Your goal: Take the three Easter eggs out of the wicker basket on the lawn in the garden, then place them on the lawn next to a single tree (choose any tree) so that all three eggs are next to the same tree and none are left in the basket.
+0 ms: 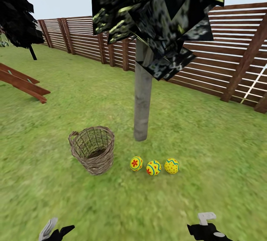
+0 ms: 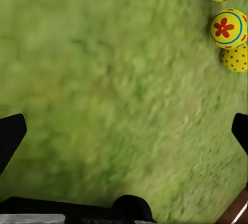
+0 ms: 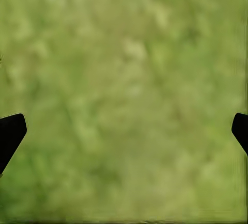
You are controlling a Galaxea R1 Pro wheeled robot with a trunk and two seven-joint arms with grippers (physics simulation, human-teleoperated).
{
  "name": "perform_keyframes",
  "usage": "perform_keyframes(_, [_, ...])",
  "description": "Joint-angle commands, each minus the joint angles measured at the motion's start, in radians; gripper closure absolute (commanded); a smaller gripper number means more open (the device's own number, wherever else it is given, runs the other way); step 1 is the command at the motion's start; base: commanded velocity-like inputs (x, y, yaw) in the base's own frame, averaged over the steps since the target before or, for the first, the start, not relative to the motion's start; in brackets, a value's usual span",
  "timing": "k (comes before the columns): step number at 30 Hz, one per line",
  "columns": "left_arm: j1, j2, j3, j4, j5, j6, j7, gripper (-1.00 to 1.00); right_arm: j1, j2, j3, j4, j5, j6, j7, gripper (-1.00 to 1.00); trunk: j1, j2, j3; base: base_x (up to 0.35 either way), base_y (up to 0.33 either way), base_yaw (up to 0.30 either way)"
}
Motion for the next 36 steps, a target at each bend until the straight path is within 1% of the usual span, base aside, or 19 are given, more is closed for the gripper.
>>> perform_keyframes(1, [0.0,0.0,0.003,0.01,-0.006,0.005,-0.001,-1.0,0.001,0.001,0.008,0.001,-0.009,-0.001,0.003,-1.0,-0.004,0.007,0.002,0.0,0.0,0.0])
perform_keyframes(3, [0.0,-0.001,0.005,0.038,-0.028,-0.017,-0.001,-1.0,0.002,0.003,0.009,0.001,-0.007,0.0,-0.001,-1.0,-0.012,0.021,0.009,0.0,0.0,0.0])
perform_keyframes(4, [0.0,-0.002,0.005,0.045,-0.033,-0.028,-0.001,-1.0,0.003,0.004,0.009,0.001,-0.007,-0.001,-0.002,-1.0,-0.016,0.028,0.012,0.0,0.0,0.0])
perform_keyframes(8, [0.0,-0.007,0.005,0.057,-0.04,-0.053,0.001,-1.0,0.015,0.004,0.009,0.0,-0.005,-0.007,-0.003,-1.0,-0.031,0.056,0.024,0.0,0.0,0.0])
perform_keyframes(10, [0.0,-0.008,0.004,0.058,-0.041,-0.056,0.024,-1.0,0.02,0.004,0.009,0.0,-0.004,-0.007,-0.003,-1.0,-0.039,0.07,0.031,0.0,0.0,0.0])
perform_keyframes(12, [0.0,-0.009,0.004,0.059,-0.043,-0.058,0.079,-1.0,0.021,0.004,0.009,0.0,-0.006,-0.008,-0.003,-1.0,-0.046,0.084,0.037,0.0,0.0,0.0])
perform_keyframes(13, [0.0,-0.015,0.004,0.059,-0.044,-0.059,0.114,-1.0,0.021,0.004,0.009,0.0,-0.007,-0.008,-0.003,-1.0,-0.05,0.091,0.04,0.0,0.0,0.0])
perform_keyframes(14, [0.0,-0.021,0.004,0.059,-0.044,-0.059,0.136,-1.0,0.021,0.004,0.009,0.0,-0.007,-0.008,-0.004,-1.0,-0.054,0.098,0.043,0.0,0.0,0.0])
perform_keyframes(15, [0.0,-0.034,0.004,0.059,-0.044,-0.101,0.259,-1.0,0.035,0.006,0.009,0.001,-0.01,-0.007,-0.024,-1.0,-0.058,0.105,0.046,0.0,0.0,0.0])
perform_keyframes(16, [0.0,-0.035,0.005,0.059,-0.043,-0.11,0.289,-1.0,0.039,0.006,0.009,0.001,-0.011,-0.007,-0.036,-1.0,-0.062,0.112,0.049,0.0,0.0,0.0])
perform_keyframes(18, [0.0,-0.046,0.005,0.059,-0.044,-0.123,0.365,-1.0,0.043,0.01,0.009,0.001,-0.013,-0.006,-0.087,-1.0,-0.069,0.126,0.056,0.0,0.0,0.0])
perform_keyframes(20, [0.0,-0.053,0.005,0.059,-0.044,-0.126,0.401,-1.0,0.046,0.021,0.009,0.003,-0.013,-0.006,-0.133,-1.0,-0.077,0.14,0.062,0.0,0.0,0.0])
perform_keyframes(22, [0.0,-0.054,0.005,0.06,-0.043,-0.127,0.413,-1.0,0.051,0.025,0.009,0.007,-0.014,-0.006,-0.155,-1.0,-0.085,0.154,0.068,0.0,0.0,0.0])
perform_keyframes(25, [0.0,-0.056,0.005,0.061,-0.041,-0.128,0.42,-1.0,0.055,0.027,0.009,0.011,-0.015,-0.006,-0.168,-1.0,-0.096,0.175,0.078,0.0,0.0,0.0])
perform_keyframes(29, [0.0,-0.057,0.005,0.062,-0.041,-0.132,0.422,-1.0,0.057,0.027,0.009,0.012,-0.015,-0.007,-0.17,-1.0,-0.096,0.175,0.078,0.0,0.0,0.0])
perform_keyframes(31, [0.0,-0.058,0.005,0.064,-0.041,-0.146,0.422,-1.0,0.059,0.027,0.009,0.012,-0.014,-0.008,-0.17,-1.0,-0.096,0.175,0.078,0.0,0.0,0.0])
perform_keyframes(32, [0.0,-0.058,0.005,0.071,-0.041,-0.15,0.422,-1.0,0.06,0.027,0.009,0.012,-0.014,-0.008,-0.17,-1.0,-0.096,0.175,0.078,0.0,0.0,0.0])
perform_keyframes(34, [0.0,-0.058,0.005,0.12,-0.043,-0.158,0.422,-1.0,0.061,0.027,0.009,0.012,-0.014,-0.008,-0.17,-1.0,-0.096,0.175,0.078,0.0,0.0,0.0])
perform_keyframes(36, [0.0,-0.058,0.005,0.139,-0.044,-0.174,0.422,-1.0,0.061,0.027,0.009,0.012,-0.013,-0.008,-0.17,-1.0,-0.096,0.175,0.078,0.0,0.0,0.0])
